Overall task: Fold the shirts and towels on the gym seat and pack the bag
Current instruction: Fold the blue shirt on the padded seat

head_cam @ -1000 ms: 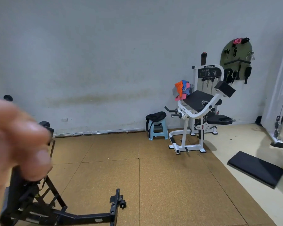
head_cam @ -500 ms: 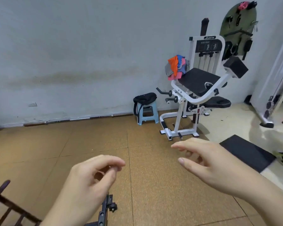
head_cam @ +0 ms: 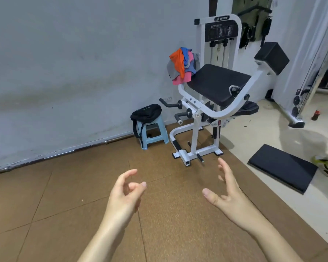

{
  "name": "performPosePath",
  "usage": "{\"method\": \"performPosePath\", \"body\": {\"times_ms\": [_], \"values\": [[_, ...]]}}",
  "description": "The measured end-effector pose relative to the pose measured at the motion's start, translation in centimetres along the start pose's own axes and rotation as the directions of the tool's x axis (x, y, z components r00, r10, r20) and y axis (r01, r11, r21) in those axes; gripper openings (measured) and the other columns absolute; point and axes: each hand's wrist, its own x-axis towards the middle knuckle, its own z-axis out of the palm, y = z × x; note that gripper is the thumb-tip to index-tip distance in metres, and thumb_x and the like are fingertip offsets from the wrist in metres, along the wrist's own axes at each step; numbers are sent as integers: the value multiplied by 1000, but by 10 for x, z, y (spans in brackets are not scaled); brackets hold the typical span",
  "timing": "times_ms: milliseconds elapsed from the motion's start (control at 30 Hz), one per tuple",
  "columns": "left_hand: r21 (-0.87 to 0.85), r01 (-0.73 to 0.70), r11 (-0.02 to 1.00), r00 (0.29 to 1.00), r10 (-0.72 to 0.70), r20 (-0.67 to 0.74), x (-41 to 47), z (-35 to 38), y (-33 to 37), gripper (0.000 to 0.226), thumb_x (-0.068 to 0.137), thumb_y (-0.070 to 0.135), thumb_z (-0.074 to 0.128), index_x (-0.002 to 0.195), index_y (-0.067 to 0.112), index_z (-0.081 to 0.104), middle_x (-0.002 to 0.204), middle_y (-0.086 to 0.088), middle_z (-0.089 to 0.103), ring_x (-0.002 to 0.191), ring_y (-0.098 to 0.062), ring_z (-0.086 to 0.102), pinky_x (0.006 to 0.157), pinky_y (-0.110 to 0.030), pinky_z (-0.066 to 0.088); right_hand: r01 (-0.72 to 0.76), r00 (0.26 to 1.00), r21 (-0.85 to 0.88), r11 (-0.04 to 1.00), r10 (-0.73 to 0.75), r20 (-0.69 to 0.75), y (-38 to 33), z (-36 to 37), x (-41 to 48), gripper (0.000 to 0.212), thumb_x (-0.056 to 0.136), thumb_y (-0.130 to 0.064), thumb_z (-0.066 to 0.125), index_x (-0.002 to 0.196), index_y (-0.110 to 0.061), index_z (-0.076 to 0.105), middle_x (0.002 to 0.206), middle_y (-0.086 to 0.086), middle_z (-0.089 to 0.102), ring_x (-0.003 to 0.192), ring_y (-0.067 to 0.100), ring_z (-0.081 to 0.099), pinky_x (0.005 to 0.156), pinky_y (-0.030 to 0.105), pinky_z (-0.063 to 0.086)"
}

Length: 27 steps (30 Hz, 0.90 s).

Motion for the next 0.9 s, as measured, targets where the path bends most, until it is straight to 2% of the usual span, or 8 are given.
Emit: {"method": "performPosePath", "body": {"times_ms": [133,200,333,533,600,700,800,900], "values": [[-97,71,993,997,-70,12,114,42,24,16,92,16,63,104,24,70,75,0,63,63,-14,50,57,-26,41,-91,986,270,959,124,-107,12,-18,115,99,64,-72,65,145,-49,13,143,-9,39,116,2,54,93,34,51],[-113,99,989,994,-94,49,171,57,38,14,93,15,61,98,20,73,75,-2,64,63,-13,52,57,-25,40,-96,974,304,948,152,-166,10,-26,172,81,75,-53,66,143,-42,23,133,-8,49,108,2,58,87,31,52],[-130,121,984,991,-111,77,280,76,58,16,94,15,59,95,18,75,74,-3,65,64,-13,52,62,-27,41,-111,962,305,946,179,-205,6,-37,288,50,86,-35,69,130,-39,44,118,-7,57,102,9,63,92,43,54],[-145,82,986,994,-70,87,470,84,69,21,98,10,51,101,11,72,72,-6,63,62,-14,51,58,-27,41,-63,957,222,973,122,-263,6,-46,472,22,92,-30,62,113,-30,58,103,-1,65,94,8,64,73,17,51],[-212,99,972,989,-73,125,540,81,72,23,99,10,47,105,8,70,70,-6,61,59,-13,50,54,-25,40,-96,951,513,853,231,-204,6,-45,535,23,96,-34,54,113,-20,63,107,9,70,96,18,69,74,25,52],[-334,238,912,964,-179,198,643,72,78,24,100,17,47,108,9,68,67,-4,58,54,-12,48,44,-20,40,-91,918,886,454,383,-101,1,-36,630,44,98,-46,44,121,-12,61,113,17,70,100,27,70,74,36,57],[-367,319,874,932,-219,289,732,72,94,38,102,29,40,103,5,69,63,-4,58,48,-10,49,42,-19,42,-27,906,964,263,415,-88,-11,-33,715,55,97,-53,40,126,-11,58,115,16,69,105,28,67,71,34,60],[-295,294,909,933,-206,297,815,77,113,36,102,28,42,97,6,69,61,-2,59,48,-9,50,46,-20,41,42,898,978,204,422,-127,-22,-41,794,59,96,-58,39,128,-10,56,118,17,68,109,30,66,83,39,58]]}}
